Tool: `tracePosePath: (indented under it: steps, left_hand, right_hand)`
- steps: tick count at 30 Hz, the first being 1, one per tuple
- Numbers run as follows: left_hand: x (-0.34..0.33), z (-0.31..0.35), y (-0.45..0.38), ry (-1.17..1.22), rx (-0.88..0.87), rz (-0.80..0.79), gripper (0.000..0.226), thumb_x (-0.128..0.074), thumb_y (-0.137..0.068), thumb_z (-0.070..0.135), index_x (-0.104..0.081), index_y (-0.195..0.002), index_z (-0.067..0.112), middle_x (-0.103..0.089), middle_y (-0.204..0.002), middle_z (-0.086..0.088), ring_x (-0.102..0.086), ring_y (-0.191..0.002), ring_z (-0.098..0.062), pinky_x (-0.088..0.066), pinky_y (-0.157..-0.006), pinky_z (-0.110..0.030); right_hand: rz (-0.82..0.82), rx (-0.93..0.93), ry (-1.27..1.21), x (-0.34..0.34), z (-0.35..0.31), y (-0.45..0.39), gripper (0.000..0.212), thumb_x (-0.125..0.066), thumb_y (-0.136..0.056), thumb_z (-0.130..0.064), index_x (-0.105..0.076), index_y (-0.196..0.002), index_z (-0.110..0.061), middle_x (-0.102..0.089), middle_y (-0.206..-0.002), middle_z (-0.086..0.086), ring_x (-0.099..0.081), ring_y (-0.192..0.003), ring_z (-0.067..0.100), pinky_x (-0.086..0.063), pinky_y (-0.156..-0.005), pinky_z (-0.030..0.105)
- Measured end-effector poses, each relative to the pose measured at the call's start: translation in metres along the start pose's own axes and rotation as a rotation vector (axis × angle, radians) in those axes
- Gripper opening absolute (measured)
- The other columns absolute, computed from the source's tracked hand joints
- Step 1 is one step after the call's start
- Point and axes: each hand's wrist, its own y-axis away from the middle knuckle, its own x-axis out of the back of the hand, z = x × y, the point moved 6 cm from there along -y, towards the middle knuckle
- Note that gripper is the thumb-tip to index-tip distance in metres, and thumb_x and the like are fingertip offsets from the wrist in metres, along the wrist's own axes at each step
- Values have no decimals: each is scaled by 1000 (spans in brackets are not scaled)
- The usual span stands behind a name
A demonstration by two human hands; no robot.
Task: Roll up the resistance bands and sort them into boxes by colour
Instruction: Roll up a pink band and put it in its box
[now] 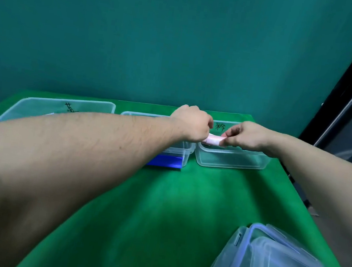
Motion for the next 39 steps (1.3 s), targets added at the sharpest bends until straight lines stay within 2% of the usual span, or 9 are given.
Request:
tracePosePath:
  steps: [3,7,9,11,15,22,31,33,39]
  left_hand:
    - [-11,2,-12,-171,-44,-80,36,-44,-92,29,-65,-121,30,-66,-117,-1,-53,-115,-22,-43,-96,-36]
    - [-23,6,-17,-246,-73,-139,39,-36,-94,30,-65,-122,29,-66,-118,3,-50,-116,-21,-40,-99,-37]
    - [-25,7,-18,-252,-93,-142,42,-31,-96,34,-66,-120,28,-67,-117,2,-51,-115,-22,-39,-100,-38]
    - [-28,9,-19,-254,-103,-149,43,-30,-96,35,-66,-117,27,-67,-115,1,-51,-114,-22,-38,-100,-38]
    - [-33,9,-19,-253,-97,-147,40,-33,-93,32,-68,-112,25,-67,-113,-2,-54,-111,-24,-41,-96,-37]
    - [-34,9,-17,-176,-46,-180,36,-35,-88,30,-67,-104,26,-68,-108,-2,-59,-106,-26,-46,-92,-35]
    - [-32,11,-14,-223,-61,-183,41,-30,-98,32,-67,-112,23,-67,-117,-3,-53,-120,-24,-24,-115,-37]
    - [-31,12,-15,-233,-62,-181,42,-30,-99,35,-66,-115,23,-66,-120,-3,-51,-122,-24,-24,-115,-38]
    - [-29,11,-16,-209,-69,-156,41,-31,-97,33,-69,-109,23,-68,-113,-3,-54,-115,-25,-28,-111,-38]
  right_hand:
    - [-28,-17,42,-9,-2,-11,5,-77,-82,-31,-74,-83,-29,-63,-82,-6,-52,-79,15,-39,-62,24]
    - [-33,-28,40,-16,-3,-19,13,-80,-80,-34,-76,-90,-27,-69,-94,-5,-57,-92,14,-42,-78,24]
    - [-60,-25,-5,-20,-5,-22,17,-81,-80,-32,-77,-95,-24,-71,-93,-4,-59,-88,13,-43,-74,22]
    - [-58,-30,-39,-25,-5,-25,17,-82,-78,-28,-76,-92,-20,-69,-81,-3,-56,-74,12,-43,-63,20]
    - [-43,-54,26,-32,-3,-30,11,-78,-80,-28,-74,-85,-20,-65,-79,4,-54,-72,21,-50,-67,28]
    - [-44,-50,38,-34,-4,-33,8,-75,-82,-21,-67,-82,-19,-61,-74,2,-52,-67,20,-45,-58,22]
    - [-33,29,127,-32,-10,-29,11,-74,-84,-23,-64,-86,-19,-59,-73,-3,-49,-67,15,-41,-57,19]
    - [-41,51,174,-32,-14,-30,15,-76,-83,-24,-62,-81,-21,-58,-71,-7,-49,-65,10,-38,-54,13]
    - [-44,53,217,-28,-15,-33,17,-79,-80,-29,-64,-84,-23,-59,-75,-9,-49,-65,8,-39,-58,20]
